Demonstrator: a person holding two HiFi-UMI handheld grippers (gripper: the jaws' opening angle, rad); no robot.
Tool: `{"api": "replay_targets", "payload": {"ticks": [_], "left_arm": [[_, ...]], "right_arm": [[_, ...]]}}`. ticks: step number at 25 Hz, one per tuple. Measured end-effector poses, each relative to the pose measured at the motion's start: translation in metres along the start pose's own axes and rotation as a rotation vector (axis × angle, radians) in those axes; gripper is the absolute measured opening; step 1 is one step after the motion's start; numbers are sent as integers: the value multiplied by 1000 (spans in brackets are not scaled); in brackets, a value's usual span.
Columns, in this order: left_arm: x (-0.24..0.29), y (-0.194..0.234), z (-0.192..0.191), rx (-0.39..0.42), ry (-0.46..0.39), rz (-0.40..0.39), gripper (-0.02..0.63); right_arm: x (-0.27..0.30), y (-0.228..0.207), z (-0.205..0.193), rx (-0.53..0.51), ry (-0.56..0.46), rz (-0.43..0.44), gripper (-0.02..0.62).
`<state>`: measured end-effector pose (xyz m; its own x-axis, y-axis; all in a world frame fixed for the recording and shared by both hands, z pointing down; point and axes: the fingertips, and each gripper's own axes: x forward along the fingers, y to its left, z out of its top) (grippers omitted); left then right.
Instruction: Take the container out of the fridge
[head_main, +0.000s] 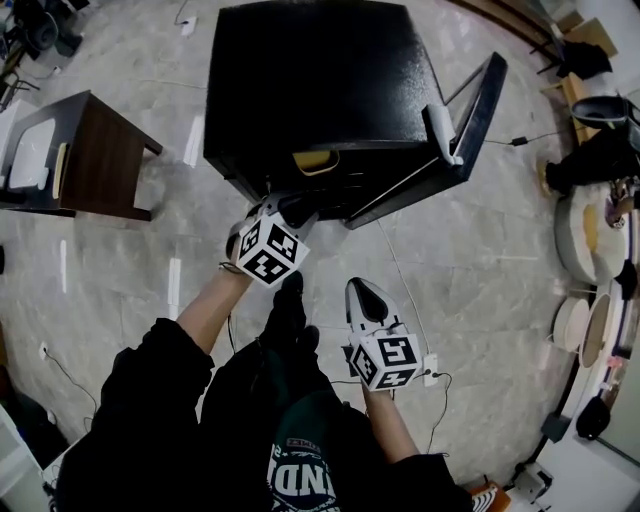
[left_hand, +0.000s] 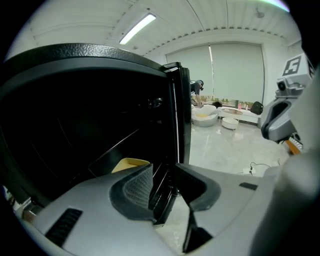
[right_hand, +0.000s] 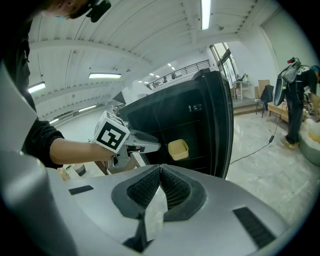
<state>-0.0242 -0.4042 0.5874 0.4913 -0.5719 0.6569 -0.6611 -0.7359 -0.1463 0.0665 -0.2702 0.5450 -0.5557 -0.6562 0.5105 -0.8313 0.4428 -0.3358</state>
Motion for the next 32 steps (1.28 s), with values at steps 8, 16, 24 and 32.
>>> {"api": "replay_targets", "payload": {"ticks": [8,16,24,32], "left_arm": [[22,11,-7,25,30,0,144],[47,22,-14,90,76,13,147],[78,33,-26,126,139,33,147],[108,44,-38,197,214,26,161]], "right_arm": [[8,-9,-8,28,18,-12,35],[14,-12,-13,42,33,-7,35],[17,-22,-23,57,59,-18,37],[23,-39,-19,73,62,-44,35]]}}
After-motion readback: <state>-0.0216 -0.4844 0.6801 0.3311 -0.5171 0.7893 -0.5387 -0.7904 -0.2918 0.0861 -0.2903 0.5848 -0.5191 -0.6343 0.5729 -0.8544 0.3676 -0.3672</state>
